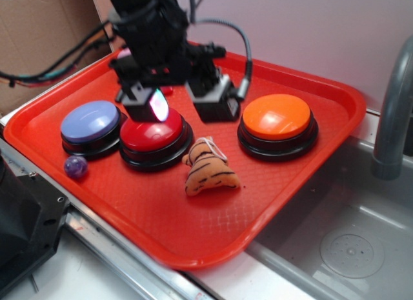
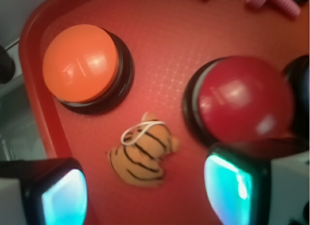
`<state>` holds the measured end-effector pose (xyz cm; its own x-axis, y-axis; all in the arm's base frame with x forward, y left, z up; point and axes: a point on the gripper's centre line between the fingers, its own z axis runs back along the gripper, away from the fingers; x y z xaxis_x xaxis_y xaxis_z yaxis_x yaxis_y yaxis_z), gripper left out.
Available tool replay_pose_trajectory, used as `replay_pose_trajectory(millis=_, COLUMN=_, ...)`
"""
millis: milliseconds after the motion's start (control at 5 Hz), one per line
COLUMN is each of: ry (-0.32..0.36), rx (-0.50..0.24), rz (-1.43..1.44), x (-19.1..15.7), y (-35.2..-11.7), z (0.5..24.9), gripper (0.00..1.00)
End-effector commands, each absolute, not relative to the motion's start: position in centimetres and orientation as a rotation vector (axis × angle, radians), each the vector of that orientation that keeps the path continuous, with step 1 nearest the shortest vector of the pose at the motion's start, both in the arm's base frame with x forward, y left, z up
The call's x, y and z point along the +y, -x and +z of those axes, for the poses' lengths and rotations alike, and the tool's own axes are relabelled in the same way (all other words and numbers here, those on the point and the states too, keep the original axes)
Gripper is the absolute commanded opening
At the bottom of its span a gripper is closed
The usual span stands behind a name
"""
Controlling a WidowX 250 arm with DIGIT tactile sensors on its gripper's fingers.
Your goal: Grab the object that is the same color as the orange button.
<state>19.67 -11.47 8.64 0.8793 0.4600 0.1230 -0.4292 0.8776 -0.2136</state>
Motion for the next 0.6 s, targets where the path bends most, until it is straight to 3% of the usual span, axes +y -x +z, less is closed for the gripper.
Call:
replay_pose_trajectory(millis=0, ry=0.190, rx=-0.107, rz=0.597, x=-13.5, y=-20.8, z=4.3, gripper=1.00)
replay_pose_trajectory(millis=200, ry=0.158, rx=-0.115, rz=0.610, x=-13.8, y=-20.8, z=2.7, gripper=1.00)
replay_pose_trajectory(millis=400, ry=0.194, rx=-0.162, rz=0.569, x=-13.7, y=-20.8, z=2.8, gripper=1.00)
